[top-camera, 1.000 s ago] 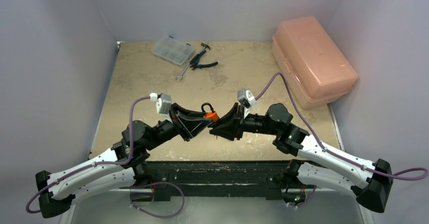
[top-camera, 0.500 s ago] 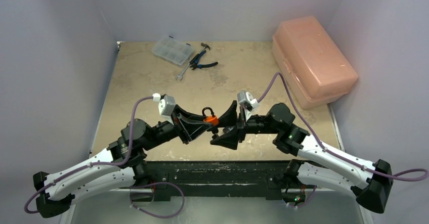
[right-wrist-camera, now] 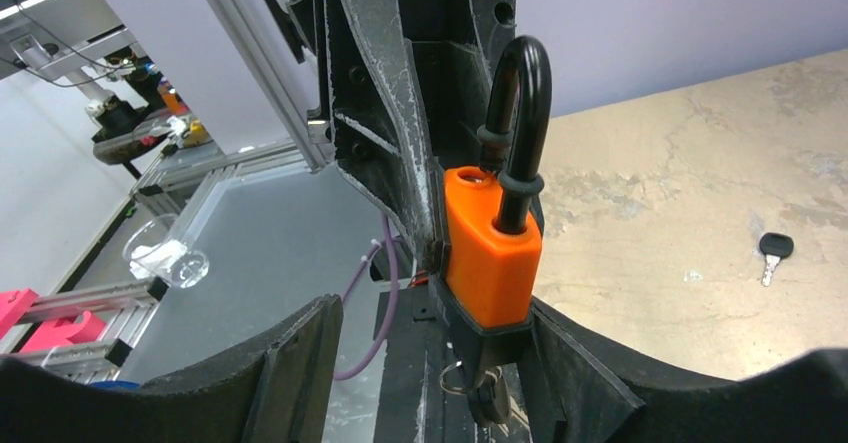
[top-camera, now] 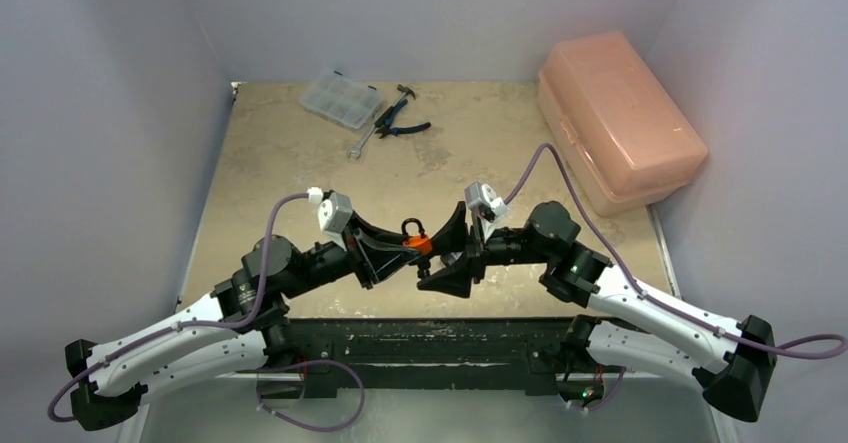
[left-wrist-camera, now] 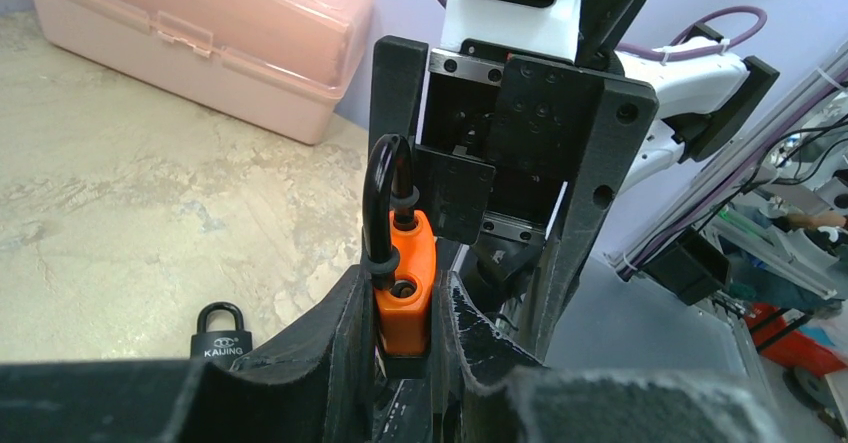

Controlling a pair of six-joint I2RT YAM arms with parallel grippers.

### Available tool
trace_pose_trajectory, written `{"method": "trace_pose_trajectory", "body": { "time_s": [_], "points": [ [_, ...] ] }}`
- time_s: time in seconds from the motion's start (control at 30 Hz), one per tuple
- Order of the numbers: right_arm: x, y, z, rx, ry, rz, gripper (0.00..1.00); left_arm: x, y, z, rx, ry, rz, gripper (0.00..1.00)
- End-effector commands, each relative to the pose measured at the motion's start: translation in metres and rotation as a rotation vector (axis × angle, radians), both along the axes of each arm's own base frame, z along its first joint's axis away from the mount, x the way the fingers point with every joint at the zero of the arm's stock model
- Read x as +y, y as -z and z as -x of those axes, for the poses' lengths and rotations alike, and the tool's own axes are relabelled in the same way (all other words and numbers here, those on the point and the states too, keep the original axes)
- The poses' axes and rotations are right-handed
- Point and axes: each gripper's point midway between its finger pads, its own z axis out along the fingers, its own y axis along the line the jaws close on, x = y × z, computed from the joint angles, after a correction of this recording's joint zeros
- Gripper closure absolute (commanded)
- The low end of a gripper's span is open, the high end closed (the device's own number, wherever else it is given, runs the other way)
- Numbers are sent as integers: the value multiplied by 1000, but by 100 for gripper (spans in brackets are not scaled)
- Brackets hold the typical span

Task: Unlock with the key

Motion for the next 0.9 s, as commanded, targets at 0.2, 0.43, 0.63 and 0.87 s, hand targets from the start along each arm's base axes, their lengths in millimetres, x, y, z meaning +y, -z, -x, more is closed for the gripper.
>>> {"method": "trace_pose_trajectory", "body": {
  "time_s": [0.2,0.43,0.63,0.87],
  "points": [
    [6,-29,-3,-58,-23,-45,53,2,-37,9,-84,41,75,100],
    [7,-24,-3,-56,-27,-32,97,2,-36,8,-80,34,74,100],
    [7,-19,-9,-47,5,-21,100,3,-35,5,-72,13,63,68],
    [8,-6,-13,-27,31,8,100,14,-43,0,-72,-41,77,26]
  ]
}}
